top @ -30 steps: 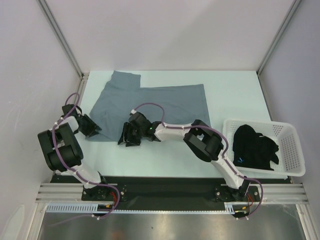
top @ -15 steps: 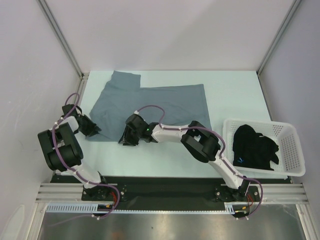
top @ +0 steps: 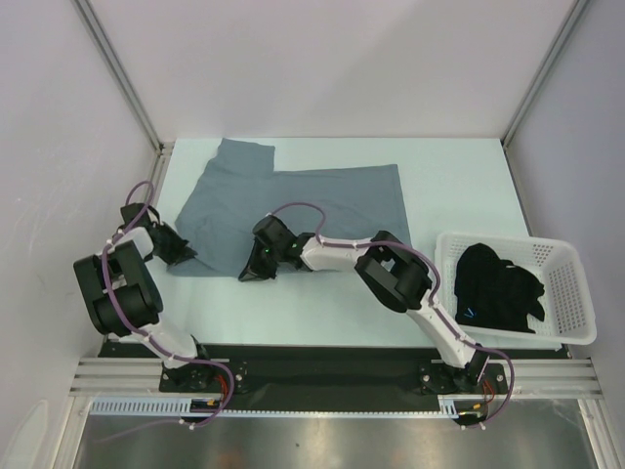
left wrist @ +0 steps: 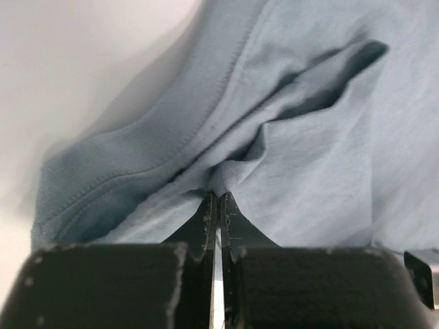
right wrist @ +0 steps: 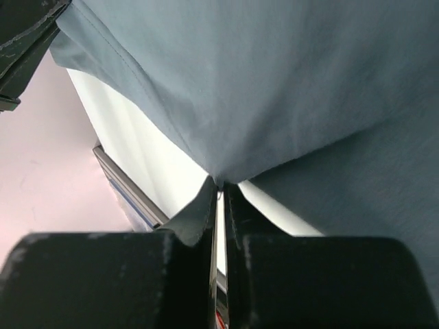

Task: Fold and stack the t-shirts
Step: Fold the tshirt

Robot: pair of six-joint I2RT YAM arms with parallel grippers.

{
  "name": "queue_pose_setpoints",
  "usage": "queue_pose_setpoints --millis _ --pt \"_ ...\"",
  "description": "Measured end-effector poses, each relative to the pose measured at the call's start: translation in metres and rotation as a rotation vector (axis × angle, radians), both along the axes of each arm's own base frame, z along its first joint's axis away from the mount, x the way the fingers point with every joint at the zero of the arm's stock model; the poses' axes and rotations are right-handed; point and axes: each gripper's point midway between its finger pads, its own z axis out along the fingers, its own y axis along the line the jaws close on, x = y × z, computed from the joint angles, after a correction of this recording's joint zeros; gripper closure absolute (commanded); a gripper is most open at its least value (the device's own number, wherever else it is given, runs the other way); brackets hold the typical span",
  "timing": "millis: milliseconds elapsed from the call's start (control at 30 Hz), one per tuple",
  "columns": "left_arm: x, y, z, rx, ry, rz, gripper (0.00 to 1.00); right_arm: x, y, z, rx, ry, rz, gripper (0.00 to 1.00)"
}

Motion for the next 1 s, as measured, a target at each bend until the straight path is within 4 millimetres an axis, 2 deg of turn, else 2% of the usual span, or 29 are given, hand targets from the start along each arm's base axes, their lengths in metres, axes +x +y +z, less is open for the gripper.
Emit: queue_pose_setpoints --millis 133,333,467,600,700,833,1000 --pt "0.005 -0.004 0.010 -0.026 -0.036 0.009 0.99 0.011 -0.011 0.004 0.028 -0.002 0.066 1.00" --pt "0.019 -0.013 0.028 -0.069 -0.088 0.017 1.00 0.049 -0.036 0.013 0.071 -0.025 0.103 1.00" --pt "0.027 -0.018 0.036 -0.089 -0.117 0.021 1.00 0.073 -0.040 0.037 0.121 -0.073 0.121 1.00" --pt "0.040 -0.019 0.047 -0.098 -0.158 0.036 1.00 0.084 -0.034 0.064 0.178 -0.120 0.147 0.99" --pt "0.056 -0.021 0.058 -0.104 -0.200 0.039 1.00 0.090 -0.034 0.073 0.201 -0.135 0.153 0.99" --pt "0.076 -0.026 0.065 -0.122 -0.250 0.040 1.00 0.102 -0.035 0.076 0.214 -0.154 0.159 0.99" --pt "0.094 -0.033 0.060 -0.165 -0.263 0.057 1.00 0.129 -0.044 0.067 0.211 -0.160 0.136 0.99"
